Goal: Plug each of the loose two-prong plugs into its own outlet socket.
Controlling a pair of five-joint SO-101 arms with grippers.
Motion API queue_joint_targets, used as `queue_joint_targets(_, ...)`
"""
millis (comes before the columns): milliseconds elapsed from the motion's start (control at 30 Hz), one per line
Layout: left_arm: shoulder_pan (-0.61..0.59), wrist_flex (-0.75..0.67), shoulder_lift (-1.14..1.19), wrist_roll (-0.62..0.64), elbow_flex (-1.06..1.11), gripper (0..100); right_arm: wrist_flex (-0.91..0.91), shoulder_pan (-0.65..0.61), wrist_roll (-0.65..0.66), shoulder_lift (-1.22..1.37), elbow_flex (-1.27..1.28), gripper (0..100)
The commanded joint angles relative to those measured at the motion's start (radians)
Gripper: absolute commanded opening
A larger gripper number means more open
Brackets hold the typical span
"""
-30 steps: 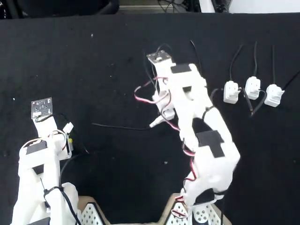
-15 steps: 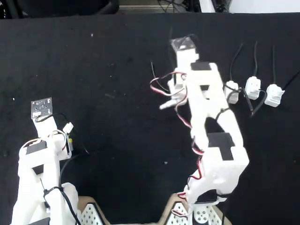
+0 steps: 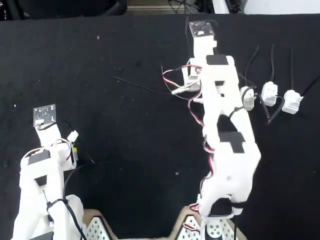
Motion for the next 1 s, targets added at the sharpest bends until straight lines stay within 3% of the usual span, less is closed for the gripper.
queue_joint_targets(0, 0.012, -0.012, -0.014, 0.008, 0.001, 16, 0.068, 0.054, -0.009, 0.073, -0.163, 1.1)
queue_joint_targets(100, 0.013, -0.012, -0.014, 0.008, 0.001, 16, 0.176, 0.068, -0.009, 0.159, -0.272, 2.1)
queue_joint_targets(300, 0.013, -0.012, -0.014, 0.008, 0.001, 16, 0.374, 0.044, 0.011, 0.291, -0.486, 19.8)
queue_joint_targets(567, 0.013, -0.012, -0.014, 0.008, 0.001, 16, 0.697, -0.008, 0.049, 0.289, -0.881, 20.1)
queue_joint_targets(633, 0.013, -0.012, -0.014, 0.008, 0.001, 16, 0.706, -0.002, 0.041, 0.266, -0.951, 20.1)
queue_joint_targets(833, 0.013, -0.012, -0.014, 0.008, 0.001, 16, 0.706, -0.008, 0.040, 0.110, -0.826, 19.1)
queue_joint_targets(967, 0.013, -0.012, -0.014, 0.008, 0.002, 16, 0.704, -0.003, 0.048, -0.122, -0.596, 7.9)
